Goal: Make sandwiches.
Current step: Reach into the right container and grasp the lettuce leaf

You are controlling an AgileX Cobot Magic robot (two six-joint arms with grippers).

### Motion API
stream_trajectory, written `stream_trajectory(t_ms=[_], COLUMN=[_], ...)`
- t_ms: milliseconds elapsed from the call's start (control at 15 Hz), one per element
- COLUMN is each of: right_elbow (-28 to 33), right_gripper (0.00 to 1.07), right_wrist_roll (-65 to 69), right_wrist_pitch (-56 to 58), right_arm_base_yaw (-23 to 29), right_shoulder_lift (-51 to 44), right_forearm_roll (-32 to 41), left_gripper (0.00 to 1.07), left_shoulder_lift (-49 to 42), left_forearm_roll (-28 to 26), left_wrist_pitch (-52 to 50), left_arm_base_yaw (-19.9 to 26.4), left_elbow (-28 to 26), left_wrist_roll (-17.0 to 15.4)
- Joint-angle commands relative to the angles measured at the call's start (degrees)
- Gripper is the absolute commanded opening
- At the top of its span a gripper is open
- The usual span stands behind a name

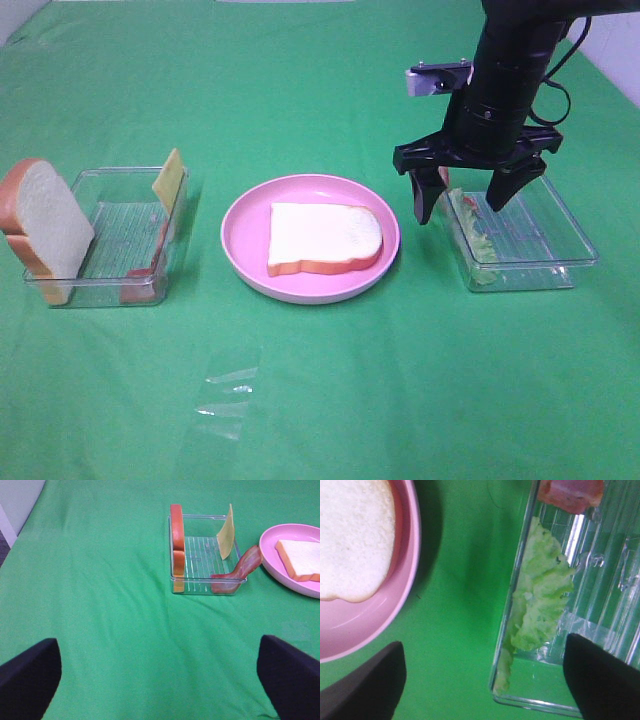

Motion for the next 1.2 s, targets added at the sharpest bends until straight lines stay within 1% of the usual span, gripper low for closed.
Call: stream_trajectory(t_ms=[67,400,600,1067,1200], right_elbow=[-0.11,-0.11,-0.11,-0.11,-0.11], right_gripper=[0.8,0.71,0.6,0.59,0.53], right_wrist_roll=[0.23,0.23,0.23,0.23,0.29], right_wrist_pitch=[-0.8,-0.74,-0.74,0.11,0.11], right_arm_base_yaw=[-0.17,-0.17,-0.17,-0.17,-0.17], right_shoulder_lift=[1.09,2.18,2.18,2.18,2.18], right_forearm_roll=[-0.46,-0.46,-0.46,-1.26,-3.04], left_gripper=[0.98,0.98,0.98,0.98,0.98], left_shoulder_lift=[-0.63,-0.63,-0.63,-0.63,-0.63], left_forearm_roll=[-0.52,-0.52,-0.52,-0.52,-0.52], left_wrist_pitch=[-0.63,-0.63,-0.63,-0.63,-0.63], left_arm_base_yaw=[0.06,0.06,0.06,0.06,0.06], left_elbow=[-0.06,-0.06,-0.06,-0.06,-0.06], left_wrist_roll=[-0.11,-0.11,-0.11,-0.11,-0.11])
